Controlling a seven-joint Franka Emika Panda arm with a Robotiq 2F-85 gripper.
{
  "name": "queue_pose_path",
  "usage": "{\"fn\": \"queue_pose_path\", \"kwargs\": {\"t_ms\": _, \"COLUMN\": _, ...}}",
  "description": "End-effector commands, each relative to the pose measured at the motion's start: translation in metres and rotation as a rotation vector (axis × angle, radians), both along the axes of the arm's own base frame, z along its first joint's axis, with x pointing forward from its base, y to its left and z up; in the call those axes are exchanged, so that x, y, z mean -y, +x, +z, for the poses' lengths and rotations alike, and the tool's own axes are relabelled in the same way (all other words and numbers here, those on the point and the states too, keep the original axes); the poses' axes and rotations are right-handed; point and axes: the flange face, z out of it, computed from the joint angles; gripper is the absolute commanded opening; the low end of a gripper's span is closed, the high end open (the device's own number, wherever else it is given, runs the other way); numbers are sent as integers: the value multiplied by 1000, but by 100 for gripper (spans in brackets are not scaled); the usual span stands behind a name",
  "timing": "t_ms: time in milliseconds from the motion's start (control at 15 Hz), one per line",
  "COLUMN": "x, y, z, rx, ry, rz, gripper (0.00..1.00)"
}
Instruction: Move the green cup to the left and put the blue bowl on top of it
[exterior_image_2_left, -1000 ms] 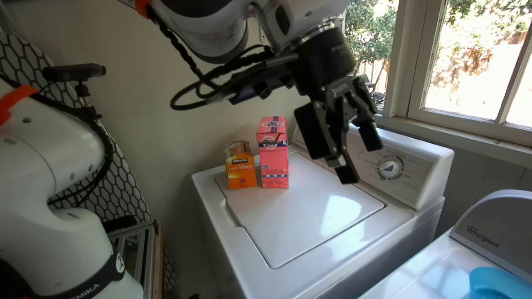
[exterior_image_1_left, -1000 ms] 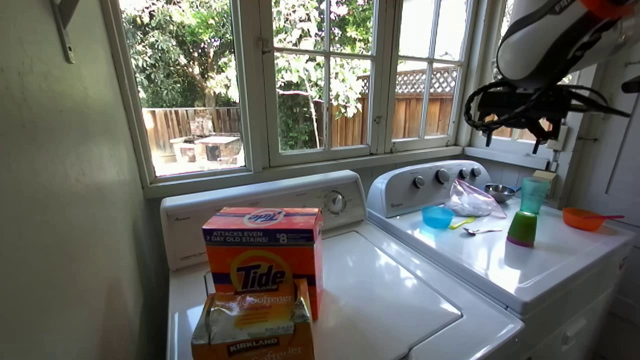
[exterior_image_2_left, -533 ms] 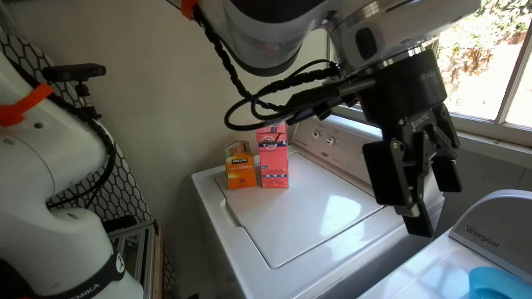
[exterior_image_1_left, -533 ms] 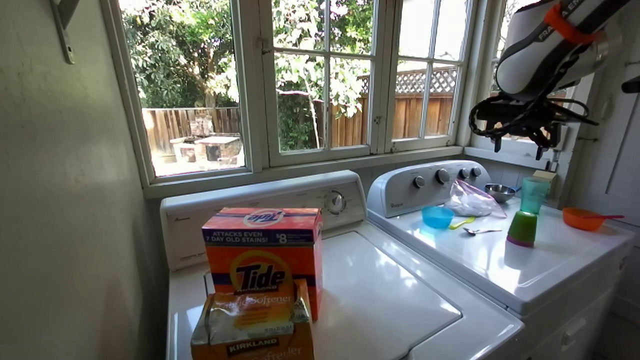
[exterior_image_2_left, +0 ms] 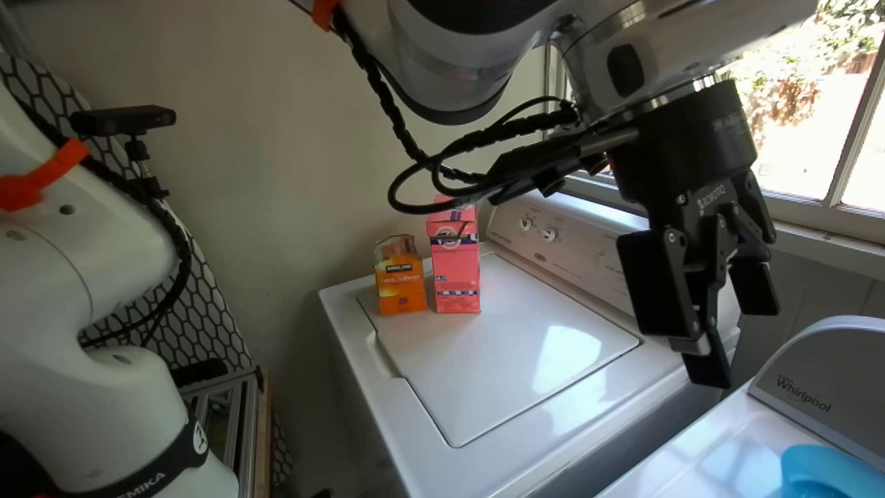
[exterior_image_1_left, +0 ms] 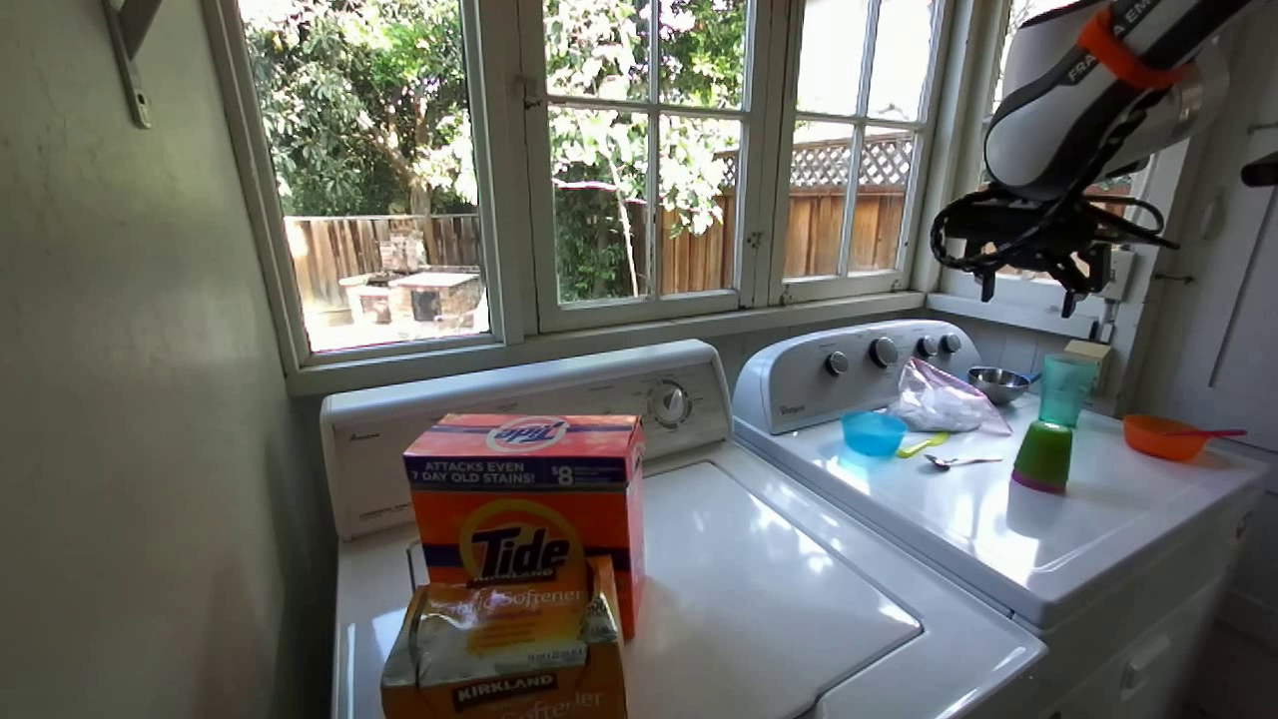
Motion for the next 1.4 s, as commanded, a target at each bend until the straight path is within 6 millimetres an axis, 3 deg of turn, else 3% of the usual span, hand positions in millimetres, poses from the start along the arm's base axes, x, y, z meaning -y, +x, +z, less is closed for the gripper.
{"fn": "queue_pose_path", "kwargs": {"t_ms": 0, "x": 25, "y": 16, "z": -15, "rx": 14, "ry": -70, "rz": -161, "gripper": 100}}
{"fn": "queue_pose_path", "kwargs": {"t_ms": 200, "x": 42, "y": 32, "z": -39, "rx": -16, "ry": -129, "rz": -275, "gripper": 100}}
{"fn": "queue_pose_path", "kwargs": {"t_ms": 533, "x": 71, "y": 73, "z": -102, "rx": -142, "ry": -195, "rz": -458, "gripper": 100}}
{"fn": "queue_pose_path", "kwargs": {"t_ms": 933, "x": 120, "y": 104, "z": -159, "rx": -326, "ry": -128, "rz": -487, "gripper": 100}}
{"fn": "queue_pose_path", "kwargs": {"t_ms": 1000, "x": 107, "y": 86, "z": -142, "rx": -261, "ry": -156, "rz": -476, "gripper": 100}}
{"fn": "queue_pose_path", "kwargs": {"t_ms": 1200, "x": 120, "y": 98, "z": -159, "rx": -302, "ry": -136, "rz": -481, "gripper": 100}}
{"fn": "queue_pose_path", "kwargs": {"t_ms": 1333, "x": 118, "y": 100, "z": -155, "rx": -257, "ry": -147, "rz": -472, "gripper": 100}}
